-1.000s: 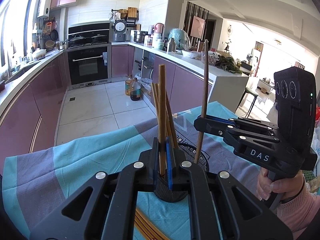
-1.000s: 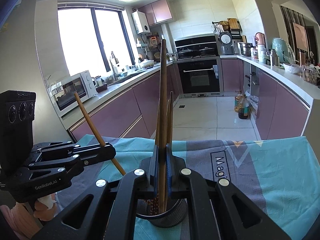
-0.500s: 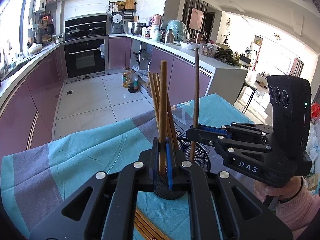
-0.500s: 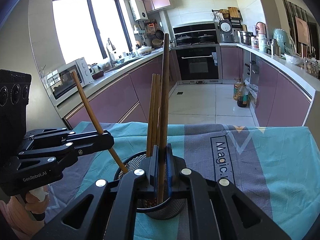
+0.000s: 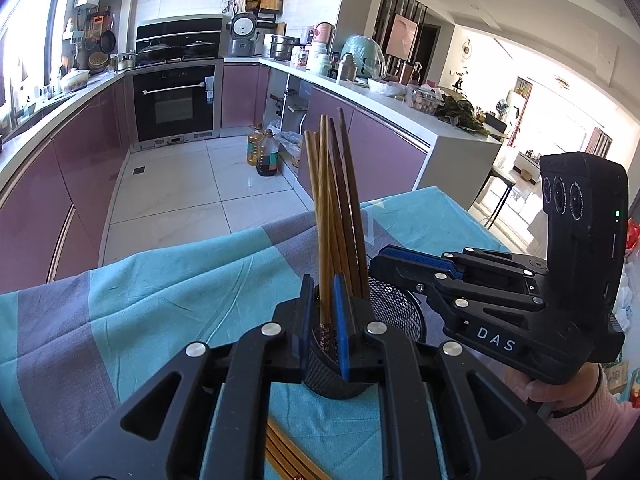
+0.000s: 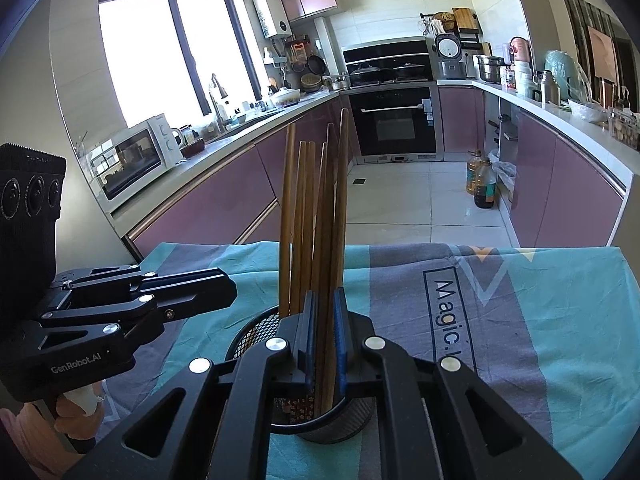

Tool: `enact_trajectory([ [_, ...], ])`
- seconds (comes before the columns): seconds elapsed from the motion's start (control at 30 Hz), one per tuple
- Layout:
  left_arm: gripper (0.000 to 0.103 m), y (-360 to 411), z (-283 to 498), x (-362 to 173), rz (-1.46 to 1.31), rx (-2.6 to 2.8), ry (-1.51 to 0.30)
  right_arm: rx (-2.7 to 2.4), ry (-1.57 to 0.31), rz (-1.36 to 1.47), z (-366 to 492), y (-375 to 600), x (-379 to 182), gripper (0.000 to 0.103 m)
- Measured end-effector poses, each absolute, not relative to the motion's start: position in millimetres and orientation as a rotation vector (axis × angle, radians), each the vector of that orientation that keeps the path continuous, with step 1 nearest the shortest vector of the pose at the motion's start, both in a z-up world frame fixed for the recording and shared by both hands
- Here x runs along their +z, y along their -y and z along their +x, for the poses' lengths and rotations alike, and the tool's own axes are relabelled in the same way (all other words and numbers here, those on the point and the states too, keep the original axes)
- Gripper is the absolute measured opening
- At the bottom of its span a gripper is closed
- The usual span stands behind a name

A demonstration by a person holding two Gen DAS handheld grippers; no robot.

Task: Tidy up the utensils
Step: 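Open both tools and withdraw them from the cup toward the pile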

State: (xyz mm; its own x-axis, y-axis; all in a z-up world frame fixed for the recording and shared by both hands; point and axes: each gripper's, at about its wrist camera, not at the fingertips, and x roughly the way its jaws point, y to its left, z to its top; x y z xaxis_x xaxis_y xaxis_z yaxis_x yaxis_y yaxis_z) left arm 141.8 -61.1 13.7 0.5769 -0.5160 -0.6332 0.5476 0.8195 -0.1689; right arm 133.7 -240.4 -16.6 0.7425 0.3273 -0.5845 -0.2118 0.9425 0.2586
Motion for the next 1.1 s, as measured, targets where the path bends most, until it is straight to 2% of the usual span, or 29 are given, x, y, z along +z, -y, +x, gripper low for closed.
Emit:
enact_trajectory([
  [0.2,0.023,49,133,14,0.038,-0.596,-0.691,0.306,-0.653,0.177,125,239,-13,0.02],
  [0.27,0.031,42,126,16,0.04,-0.578,-0.664,0.315,-0.64,0.176,119,239,-11,0.025],
  [0.47,0.045,10,103,15,0.043,-0.511,-0.599,0.377,-0.608,0.164,94,230,-3,0.037],
  [0.7,0.048,-32,85,-11,0.027,-0.44,-0.641,0.472,-0.629,0.13,72,205,-11,0.046],
  [1.1,0.048,-48,60,-78,0.026,-0.388,-0.774,0.522,-0.779,0.118,64,172,-61,0.046],
])
